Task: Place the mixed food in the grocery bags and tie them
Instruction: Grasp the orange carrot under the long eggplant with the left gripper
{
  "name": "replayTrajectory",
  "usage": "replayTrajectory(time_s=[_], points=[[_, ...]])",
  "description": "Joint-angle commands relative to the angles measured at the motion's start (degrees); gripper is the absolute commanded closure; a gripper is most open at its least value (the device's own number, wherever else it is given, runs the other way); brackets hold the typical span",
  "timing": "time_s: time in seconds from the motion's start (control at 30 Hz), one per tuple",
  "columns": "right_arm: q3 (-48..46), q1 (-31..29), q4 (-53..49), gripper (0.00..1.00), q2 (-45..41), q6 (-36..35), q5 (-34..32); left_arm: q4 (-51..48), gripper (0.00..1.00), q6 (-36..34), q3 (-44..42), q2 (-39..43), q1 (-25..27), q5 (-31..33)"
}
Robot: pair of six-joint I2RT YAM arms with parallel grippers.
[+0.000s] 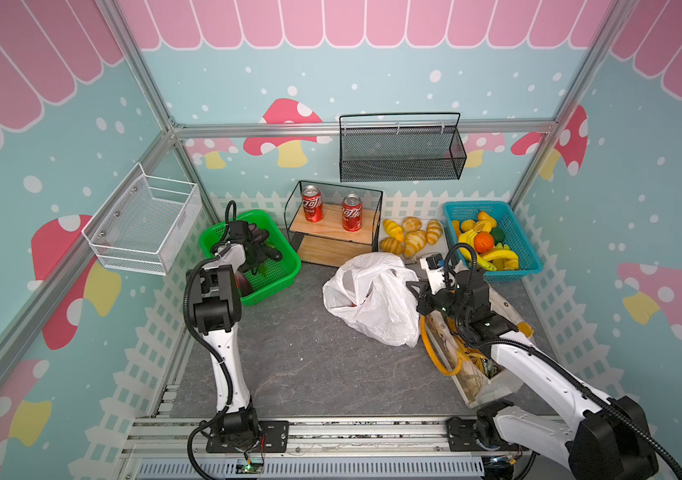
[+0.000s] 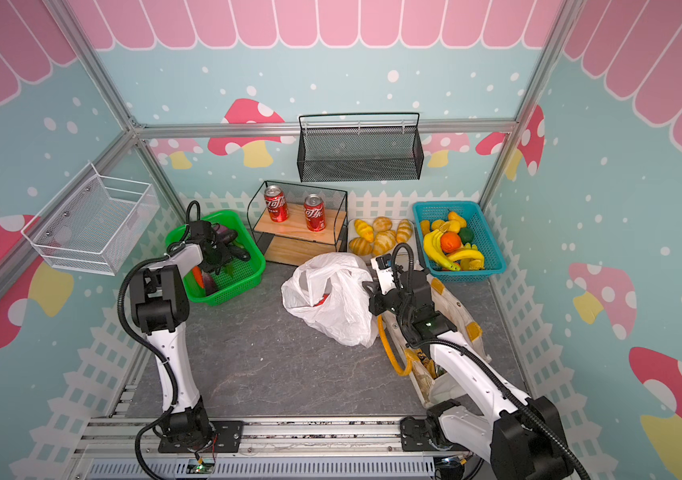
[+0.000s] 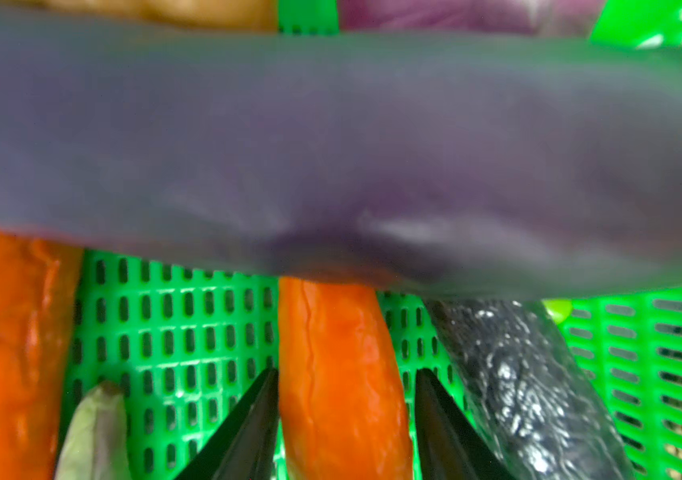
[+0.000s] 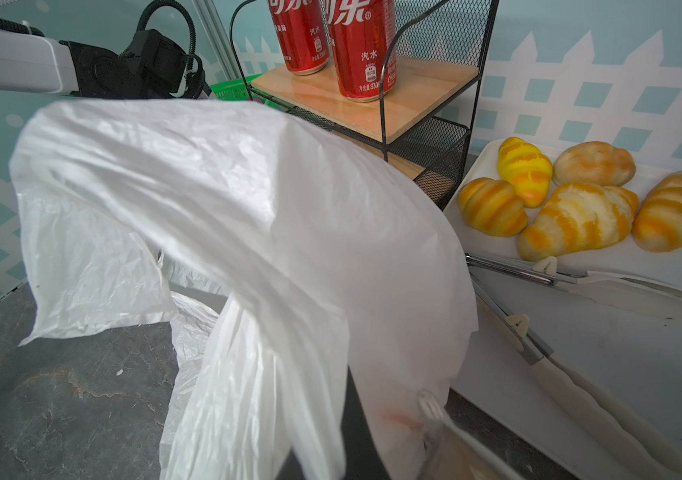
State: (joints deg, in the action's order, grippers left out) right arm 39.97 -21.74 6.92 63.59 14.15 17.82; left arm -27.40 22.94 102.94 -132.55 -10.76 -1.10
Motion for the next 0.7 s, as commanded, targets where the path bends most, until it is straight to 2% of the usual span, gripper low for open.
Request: replayTrajectory(time_s=[0.0,0.13,0.23,0.53,0.67], points=[[-0.85,0.47,-0.24,1.00,0.65,-1.06,-0.25,-2.01,0.54,-1.00,1.45,-3.06,-0.65,-0.35],[-0.63,0.47,-0.24,1.00,0.92,-0.96,-0.23,-2.20,0.64,-1.38,0.45,-1.00,-0.53,-0.37],[-0.37,0.47,-0.25,1.00,1.14,-0.96,-0.25,-0.77,0.70,-0.95,-3.39,2.98,-0.05,-0.70],[-0.30,0.55,-0.08,1.00,1.27,-0.88,0.13,13.79,0.75,4.53,-31.54,24.13,2.86,-3.63],[-0.50,0.56,0.28,1.00,1.12,-0.64,0.74,16.88,0.76,6.09,-39.61,32.98,3.81,-3.80]])
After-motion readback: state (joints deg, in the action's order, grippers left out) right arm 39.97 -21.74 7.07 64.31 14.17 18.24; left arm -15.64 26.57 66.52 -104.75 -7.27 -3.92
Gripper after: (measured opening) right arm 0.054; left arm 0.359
